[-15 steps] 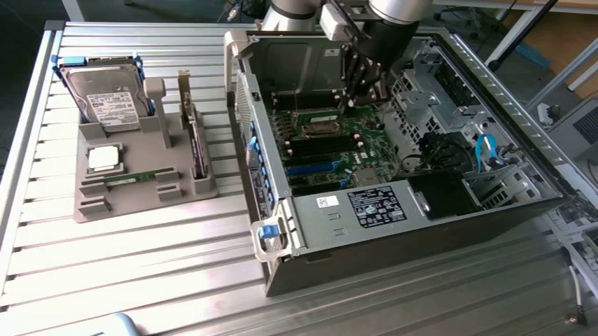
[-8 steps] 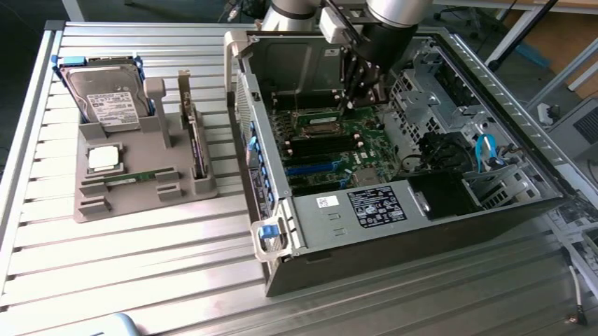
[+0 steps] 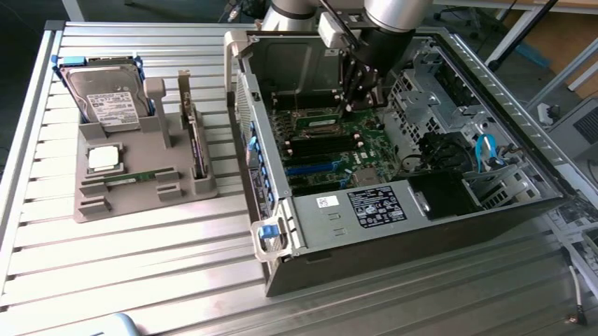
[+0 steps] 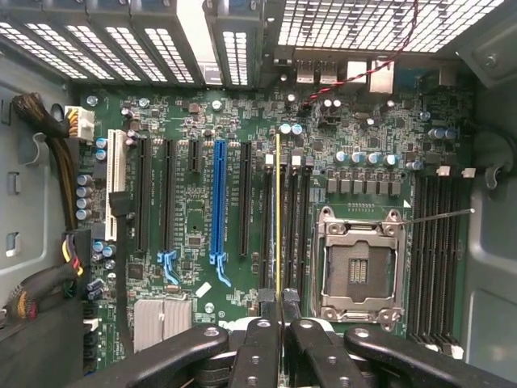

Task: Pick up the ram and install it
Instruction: 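Insert the ram into the slot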

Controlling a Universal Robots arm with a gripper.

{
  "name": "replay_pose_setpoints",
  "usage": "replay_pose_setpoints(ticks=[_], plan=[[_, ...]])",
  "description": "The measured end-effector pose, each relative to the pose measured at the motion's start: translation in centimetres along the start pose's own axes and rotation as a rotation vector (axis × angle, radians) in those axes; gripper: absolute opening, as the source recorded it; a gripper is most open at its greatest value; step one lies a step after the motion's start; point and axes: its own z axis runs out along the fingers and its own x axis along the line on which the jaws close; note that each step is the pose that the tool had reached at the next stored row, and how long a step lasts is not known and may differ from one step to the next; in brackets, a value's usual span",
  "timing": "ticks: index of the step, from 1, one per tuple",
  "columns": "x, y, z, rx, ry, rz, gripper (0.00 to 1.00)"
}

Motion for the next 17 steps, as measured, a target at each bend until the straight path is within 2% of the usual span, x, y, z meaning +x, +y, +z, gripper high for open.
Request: replay_pose_setpoints(ticks=[12,17], plan=[[0.01,-0.01,0.36,-0.0007,0.0005,0.001,0.12],[0.01,-0.06,0.43,-0.0001,-0.0004,0.032,0.12]])
